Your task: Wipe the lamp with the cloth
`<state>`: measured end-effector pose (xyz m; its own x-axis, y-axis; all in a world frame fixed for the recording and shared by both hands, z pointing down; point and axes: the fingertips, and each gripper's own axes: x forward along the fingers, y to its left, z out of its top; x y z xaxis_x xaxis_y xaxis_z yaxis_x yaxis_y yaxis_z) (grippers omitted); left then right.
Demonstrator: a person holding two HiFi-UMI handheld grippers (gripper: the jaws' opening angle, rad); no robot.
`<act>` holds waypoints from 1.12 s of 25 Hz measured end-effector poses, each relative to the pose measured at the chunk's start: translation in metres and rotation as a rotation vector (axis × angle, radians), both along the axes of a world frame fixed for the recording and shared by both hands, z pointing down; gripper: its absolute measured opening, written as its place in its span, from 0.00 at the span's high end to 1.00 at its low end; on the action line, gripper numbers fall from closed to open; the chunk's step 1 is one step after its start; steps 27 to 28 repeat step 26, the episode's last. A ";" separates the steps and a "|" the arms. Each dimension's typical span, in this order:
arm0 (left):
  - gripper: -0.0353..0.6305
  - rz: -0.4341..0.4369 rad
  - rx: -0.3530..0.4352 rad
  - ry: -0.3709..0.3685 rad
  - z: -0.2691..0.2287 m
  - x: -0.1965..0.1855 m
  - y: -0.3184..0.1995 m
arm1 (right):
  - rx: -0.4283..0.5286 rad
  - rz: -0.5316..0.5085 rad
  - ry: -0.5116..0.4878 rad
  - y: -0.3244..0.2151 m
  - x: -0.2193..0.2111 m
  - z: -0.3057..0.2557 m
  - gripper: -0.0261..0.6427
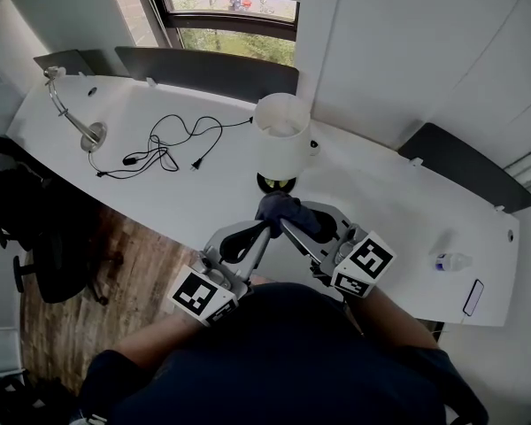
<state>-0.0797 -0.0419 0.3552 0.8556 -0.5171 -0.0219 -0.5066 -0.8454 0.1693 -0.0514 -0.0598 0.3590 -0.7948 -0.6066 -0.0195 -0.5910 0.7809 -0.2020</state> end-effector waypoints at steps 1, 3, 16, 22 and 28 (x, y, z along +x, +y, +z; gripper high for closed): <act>0.94 -0.001 -0.001 0.000 0.000 -0.002 0.000 | 0.001 -0.001 0.007 0.001 -0.002 0.001 0.83; 0.94 -0.004 -0.001 0.001 0.001 -0.006 0.000 | -0.001 -0.002 0.015 0.002 -0.004 0.002 0.83; 0.94 -0.030 0.002 0.013 0.001 -0.020 -0.004 | -0.019 -0.014 0.032 0.000 -0.011 0.006 0.83; 0.94 -0.027 0.024 -0.002 0.004 -0.020 -0.003 | -0.021 -0.021 0.035 0.000 -0.012 0.008 0.83; 0.94 -0.026 0.034 0.001 0.003 -0.021 -0.003 | -0.023 -0.020 0.033 0.000 -0.012 0.007 0.83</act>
